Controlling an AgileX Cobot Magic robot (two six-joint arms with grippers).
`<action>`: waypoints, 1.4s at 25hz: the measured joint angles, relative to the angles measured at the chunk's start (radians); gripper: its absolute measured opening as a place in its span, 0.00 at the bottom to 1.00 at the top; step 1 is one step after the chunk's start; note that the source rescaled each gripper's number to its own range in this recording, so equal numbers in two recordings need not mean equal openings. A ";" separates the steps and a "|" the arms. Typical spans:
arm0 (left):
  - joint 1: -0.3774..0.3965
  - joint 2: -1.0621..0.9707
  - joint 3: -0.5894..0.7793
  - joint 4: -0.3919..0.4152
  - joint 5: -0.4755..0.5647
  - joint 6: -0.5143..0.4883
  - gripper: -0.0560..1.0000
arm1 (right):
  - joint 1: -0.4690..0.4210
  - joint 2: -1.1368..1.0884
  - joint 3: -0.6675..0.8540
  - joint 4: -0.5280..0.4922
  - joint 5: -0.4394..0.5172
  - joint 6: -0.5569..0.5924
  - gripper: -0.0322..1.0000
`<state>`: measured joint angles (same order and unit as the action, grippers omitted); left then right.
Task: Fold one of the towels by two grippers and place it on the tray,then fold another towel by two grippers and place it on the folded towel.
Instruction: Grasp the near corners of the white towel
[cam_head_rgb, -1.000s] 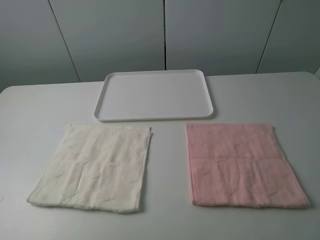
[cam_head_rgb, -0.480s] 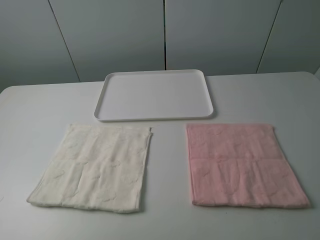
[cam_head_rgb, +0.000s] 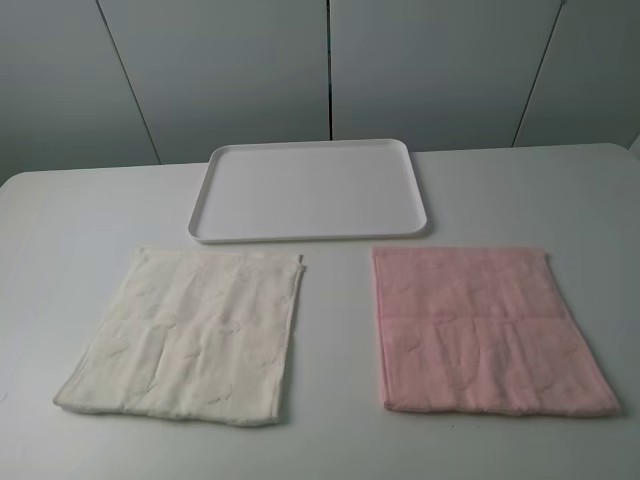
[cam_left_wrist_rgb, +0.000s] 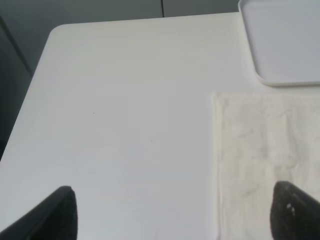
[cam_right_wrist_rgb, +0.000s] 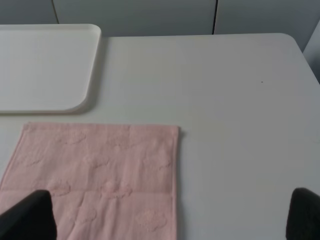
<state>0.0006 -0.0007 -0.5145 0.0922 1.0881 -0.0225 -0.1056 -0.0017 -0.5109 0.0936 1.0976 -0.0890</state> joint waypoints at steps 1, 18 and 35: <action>0.000 0.000 0.000 0.002 0.000 0.000 1.00 | 0.000 0.000 0.000 0.000 0.000 0.000 1.00; 0.000 0.000 0.002 0.006 0.000 0.002 1.00 | 0.000 0.000 0.000 0.044 0.000 0.000 1.00; 0.000 0.236 -0.052 -0.022 -0.020 0.117 1.00 | 0.000 0.088 -0.022 0.198 -0.003 -0.106 1.00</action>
<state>0.0006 0.2349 -0.5669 0.0700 1.0685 0.0950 -0.1056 0.0867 -0.5325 0.2917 1.0944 -0.1950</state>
